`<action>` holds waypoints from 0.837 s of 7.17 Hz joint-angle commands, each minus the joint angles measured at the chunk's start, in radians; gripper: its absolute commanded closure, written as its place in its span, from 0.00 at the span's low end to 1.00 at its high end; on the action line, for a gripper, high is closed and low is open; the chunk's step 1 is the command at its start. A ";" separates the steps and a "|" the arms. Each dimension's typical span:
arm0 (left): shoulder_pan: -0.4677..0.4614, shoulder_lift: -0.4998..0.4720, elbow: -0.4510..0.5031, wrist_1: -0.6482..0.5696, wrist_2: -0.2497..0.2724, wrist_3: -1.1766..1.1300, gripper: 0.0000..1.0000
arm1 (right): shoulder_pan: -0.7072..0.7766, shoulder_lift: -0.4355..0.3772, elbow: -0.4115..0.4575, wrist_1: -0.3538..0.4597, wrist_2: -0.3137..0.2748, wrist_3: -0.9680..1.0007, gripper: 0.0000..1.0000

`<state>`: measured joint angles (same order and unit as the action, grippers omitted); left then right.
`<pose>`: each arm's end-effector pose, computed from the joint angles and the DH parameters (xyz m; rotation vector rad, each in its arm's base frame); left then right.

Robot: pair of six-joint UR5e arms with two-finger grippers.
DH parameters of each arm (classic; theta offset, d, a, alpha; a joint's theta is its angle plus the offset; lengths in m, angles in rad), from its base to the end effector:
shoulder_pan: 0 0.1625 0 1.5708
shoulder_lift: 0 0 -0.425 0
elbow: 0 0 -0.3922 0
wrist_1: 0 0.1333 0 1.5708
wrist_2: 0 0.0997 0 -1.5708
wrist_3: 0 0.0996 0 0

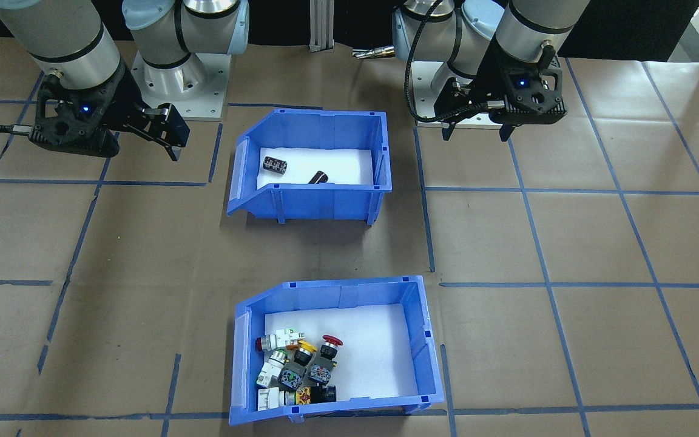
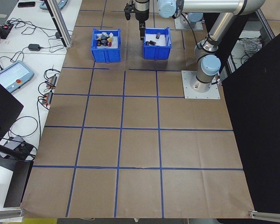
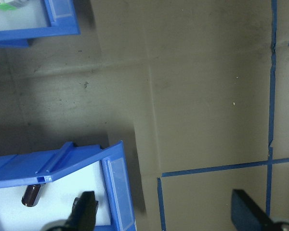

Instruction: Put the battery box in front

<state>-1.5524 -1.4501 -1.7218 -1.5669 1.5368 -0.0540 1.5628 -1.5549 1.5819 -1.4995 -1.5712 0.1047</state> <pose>-0.1286 -0.4403 0.4704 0.1132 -3.1057 -0.0420 0.1294 -0.4893 0.4680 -0.1764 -3.1277 -0.1539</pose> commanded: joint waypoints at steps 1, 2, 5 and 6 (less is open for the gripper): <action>0.002 -0.009 -0.033 0.008 0.000 -0.036 0.00 | 0.000 0.012 -0.011 -0.002 0.002 -0.014 0.00; 0.003 0.009 -0.073 0.036 0.002 -0.038 0.00 | 0.003 0.022 -0.013 -0.025 0.003 -0.029 0.00; -0.006 0.042 -0.180 0.133 0.008 -0.350 0.01 | 0.011 0.051 -0.013 -0.080 0.003 -0.326 0.00; -0.006 0.075 -0.211 0.133 -0.006 -0.457 0.00 | 0.013 0.068 -0.023 -0.082 0.002 -0.347 0.00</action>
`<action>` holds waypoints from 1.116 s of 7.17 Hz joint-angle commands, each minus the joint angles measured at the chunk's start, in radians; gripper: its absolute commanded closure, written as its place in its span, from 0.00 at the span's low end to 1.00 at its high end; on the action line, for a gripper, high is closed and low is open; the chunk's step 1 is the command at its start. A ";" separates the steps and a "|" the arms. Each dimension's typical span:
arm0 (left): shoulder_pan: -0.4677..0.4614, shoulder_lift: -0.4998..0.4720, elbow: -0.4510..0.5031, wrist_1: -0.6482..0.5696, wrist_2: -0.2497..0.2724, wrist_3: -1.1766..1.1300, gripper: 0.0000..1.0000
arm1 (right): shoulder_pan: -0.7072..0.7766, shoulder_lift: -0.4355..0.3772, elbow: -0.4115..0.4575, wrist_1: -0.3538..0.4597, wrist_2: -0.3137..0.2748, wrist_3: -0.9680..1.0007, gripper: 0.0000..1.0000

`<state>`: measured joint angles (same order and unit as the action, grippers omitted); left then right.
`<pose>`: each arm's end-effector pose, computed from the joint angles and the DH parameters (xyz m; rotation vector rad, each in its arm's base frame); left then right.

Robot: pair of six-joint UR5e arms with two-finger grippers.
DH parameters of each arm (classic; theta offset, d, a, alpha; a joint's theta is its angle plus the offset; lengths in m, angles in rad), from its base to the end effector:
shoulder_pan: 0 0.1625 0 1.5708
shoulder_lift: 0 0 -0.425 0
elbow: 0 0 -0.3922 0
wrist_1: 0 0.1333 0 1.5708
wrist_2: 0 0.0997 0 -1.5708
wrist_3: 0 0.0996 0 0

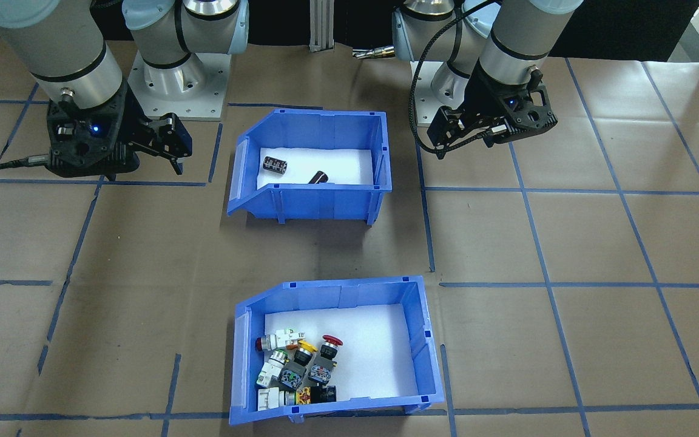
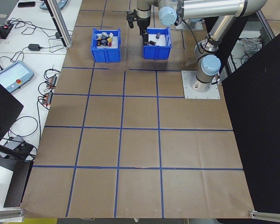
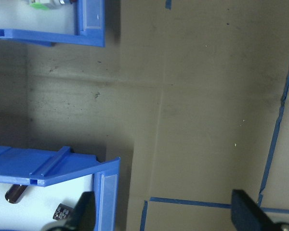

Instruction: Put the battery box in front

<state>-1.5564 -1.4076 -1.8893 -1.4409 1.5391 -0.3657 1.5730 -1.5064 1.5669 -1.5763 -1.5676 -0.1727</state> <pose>-0.1305 -0.4175 0.4191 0.5890 -3.0583 -0.0476 0.1347 -0.5126 0.4580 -0.2735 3.1206 0.0854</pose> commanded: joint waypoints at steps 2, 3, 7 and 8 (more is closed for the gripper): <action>-0.013 0.082 -0.114 0.007 -0.010 -0.324 0.00 | 0.005 0.057 -0.066 -0.002 -0.002 -0.086 0.00; -0.031 0.108 -0.125 -0.010 -0.010 -0.484 0.01 | 0.013 0.096 -0.115 -0.004 0.007 -0.176 0.00; -0.276 0.156 -0.249 0.005 -0.042 -1.093 0.01 | 0.111 0.245 -0.300 -0.025 0.018 -0.673 0.00; -0.334 0.174 -0.270 0.005 -0.084 -1.277 0.01 | 0.163 0.302 -0.350 -0.065 0.015 -0.759 0.00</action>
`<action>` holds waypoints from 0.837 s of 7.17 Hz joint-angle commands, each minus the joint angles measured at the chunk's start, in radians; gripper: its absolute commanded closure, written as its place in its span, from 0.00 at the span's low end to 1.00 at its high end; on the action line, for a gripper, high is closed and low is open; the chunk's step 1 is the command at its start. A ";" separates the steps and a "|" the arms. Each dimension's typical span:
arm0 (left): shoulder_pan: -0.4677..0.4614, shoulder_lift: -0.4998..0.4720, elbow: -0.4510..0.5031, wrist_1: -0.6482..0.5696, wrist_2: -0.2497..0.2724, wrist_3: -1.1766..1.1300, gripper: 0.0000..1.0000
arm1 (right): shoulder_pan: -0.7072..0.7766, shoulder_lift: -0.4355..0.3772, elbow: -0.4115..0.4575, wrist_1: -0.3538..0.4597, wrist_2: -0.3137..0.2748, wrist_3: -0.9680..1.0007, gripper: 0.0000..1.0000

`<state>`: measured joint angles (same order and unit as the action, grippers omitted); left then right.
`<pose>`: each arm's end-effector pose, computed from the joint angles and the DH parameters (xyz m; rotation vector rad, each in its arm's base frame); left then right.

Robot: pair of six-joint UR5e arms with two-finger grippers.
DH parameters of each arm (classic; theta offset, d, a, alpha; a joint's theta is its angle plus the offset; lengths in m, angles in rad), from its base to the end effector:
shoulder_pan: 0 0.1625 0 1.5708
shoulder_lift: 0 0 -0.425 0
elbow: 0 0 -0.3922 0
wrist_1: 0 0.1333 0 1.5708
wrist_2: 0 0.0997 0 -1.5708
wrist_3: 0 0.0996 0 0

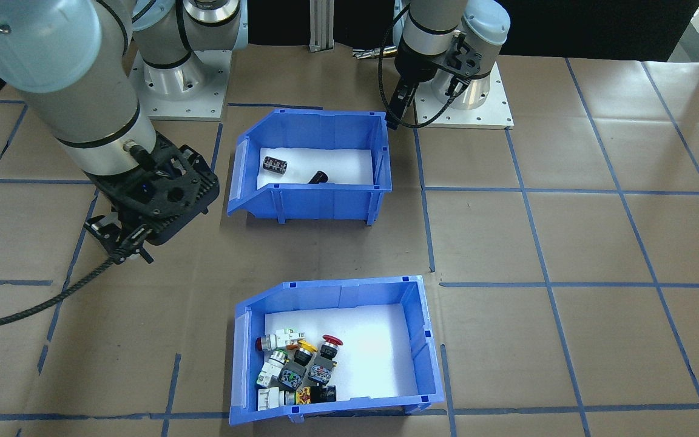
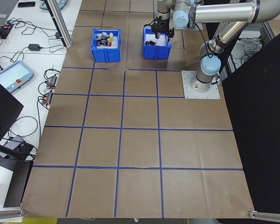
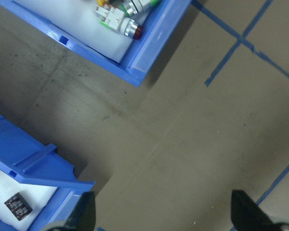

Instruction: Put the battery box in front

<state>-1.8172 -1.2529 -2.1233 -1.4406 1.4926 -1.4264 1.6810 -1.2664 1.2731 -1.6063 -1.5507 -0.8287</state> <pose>-0.2191 -0.2928 0.3659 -1.7356 2.5808 0.1992 0.2029 -0.6034 0.4687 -1.4175 2.7934 -0.0533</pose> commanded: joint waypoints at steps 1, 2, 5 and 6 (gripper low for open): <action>-0.156 0.020 -0.046 0.008 -0.043 -0.362 0.01 | 0.107 0.118 -0.120 -0.037 0.000 -0.115 0.00; -0.228 0.012 -0.050 0.012 -0.052 -0.503 0.01 | 0.173 0.183 -0.192 -0.035 -0.012 -0.125 0.00; -0.267 0.012 -0.226 0.373 -0.130 -0.644 0.01 | 0.311 0.324 -0.314 -0.030 -0.020 -0.179 0.00; -0.269 0.010 -0.283 0.497 -0.132 -0.666 0.01 | 0.325 0.337 -0.313 -0.029 -0.020 -0.244 0.00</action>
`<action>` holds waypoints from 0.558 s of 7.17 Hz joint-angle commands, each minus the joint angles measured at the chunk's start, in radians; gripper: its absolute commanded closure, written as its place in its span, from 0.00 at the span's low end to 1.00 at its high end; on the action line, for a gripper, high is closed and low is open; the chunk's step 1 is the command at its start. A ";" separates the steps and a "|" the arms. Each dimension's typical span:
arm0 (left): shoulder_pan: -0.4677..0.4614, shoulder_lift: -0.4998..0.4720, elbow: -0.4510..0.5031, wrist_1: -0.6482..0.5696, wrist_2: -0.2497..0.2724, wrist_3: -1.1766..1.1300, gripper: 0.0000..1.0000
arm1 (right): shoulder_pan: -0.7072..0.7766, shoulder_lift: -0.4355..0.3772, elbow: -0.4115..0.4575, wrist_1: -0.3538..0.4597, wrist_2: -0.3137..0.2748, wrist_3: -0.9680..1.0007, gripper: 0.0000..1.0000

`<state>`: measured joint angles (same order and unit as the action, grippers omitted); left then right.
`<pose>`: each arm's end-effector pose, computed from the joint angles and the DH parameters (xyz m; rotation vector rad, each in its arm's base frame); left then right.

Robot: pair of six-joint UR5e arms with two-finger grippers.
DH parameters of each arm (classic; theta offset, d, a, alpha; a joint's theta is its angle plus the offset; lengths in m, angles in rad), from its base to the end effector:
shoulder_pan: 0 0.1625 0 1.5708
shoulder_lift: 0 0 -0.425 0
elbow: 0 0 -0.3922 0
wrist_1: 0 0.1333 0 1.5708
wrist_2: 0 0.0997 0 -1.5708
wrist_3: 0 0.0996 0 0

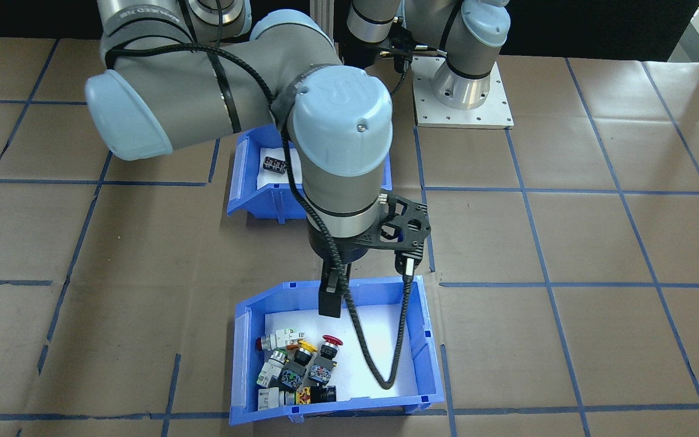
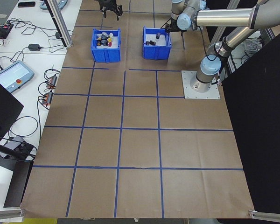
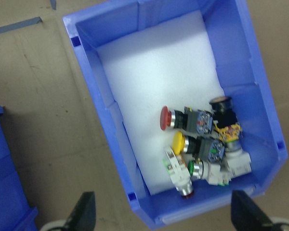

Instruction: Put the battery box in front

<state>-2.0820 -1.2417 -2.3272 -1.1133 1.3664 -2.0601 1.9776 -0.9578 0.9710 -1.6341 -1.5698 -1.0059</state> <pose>-0.2915 -0.2059 0.3077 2.1239 -2.1777 -0.2864 0.4158 -0.6280 0.4105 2.0295 -2.3787 0.0753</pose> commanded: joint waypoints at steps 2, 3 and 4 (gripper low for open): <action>-0.006 -0.005 -0.089 0.187 -0.006 -0.034 0.01 | 0.070 0.033 0.024 0.007 -0.004 -0.076 0.00; -0.006 -0.013 -0.086 0.202 -0.004 -0.032 0.01 | 0.072 0.030 0.073 -0.007 -0.003 -0.074 0.00; -0.006 -0.015 -0.086 0.228 -0.004 -0.032 0.01 | 0.070 0.025 0.118 -0.019 -0.001 -0.073 0.00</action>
<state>-2.0876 -1.2521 -2.4126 -0.9143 1.3616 -2.0927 2.0449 -0.9292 1.0340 -1.6396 -1.5723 -1.0787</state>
